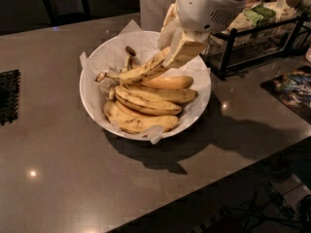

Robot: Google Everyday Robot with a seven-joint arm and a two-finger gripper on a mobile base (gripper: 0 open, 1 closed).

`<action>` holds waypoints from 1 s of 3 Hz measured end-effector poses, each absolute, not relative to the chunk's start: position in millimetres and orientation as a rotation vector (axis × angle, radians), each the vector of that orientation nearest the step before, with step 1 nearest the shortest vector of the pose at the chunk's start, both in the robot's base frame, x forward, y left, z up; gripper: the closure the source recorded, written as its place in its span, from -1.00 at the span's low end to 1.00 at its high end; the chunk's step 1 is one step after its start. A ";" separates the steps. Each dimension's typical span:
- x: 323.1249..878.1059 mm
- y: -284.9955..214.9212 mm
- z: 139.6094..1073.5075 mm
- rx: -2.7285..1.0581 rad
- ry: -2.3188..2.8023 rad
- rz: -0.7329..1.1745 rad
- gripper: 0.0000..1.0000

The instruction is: Pick banana from white bowl

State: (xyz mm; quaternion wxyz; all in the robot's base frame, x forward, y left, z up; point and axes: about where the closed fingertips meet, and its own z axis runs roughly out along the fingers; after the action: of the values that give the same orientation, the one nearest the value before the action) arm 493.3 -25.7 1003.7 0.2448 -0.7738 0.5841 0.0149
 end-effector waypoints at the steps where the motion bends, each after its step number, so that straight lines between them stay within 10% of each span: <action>1: 463.8 -20.2 1020.3 -2.086 1.547 0.022 1.00; 3: 418.6 -32.7 1066.2 -1.948 1.476 -0.157 1.00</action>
Offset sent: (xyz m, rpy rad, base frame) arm -0.0789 -0.0187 0.0592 0.0849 -0.2455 -0.0894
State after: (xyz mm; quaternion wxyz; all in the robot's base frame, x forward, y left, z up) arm 418.6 -32.7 1066.2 0.3392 -0.7482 0.5670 -0.0602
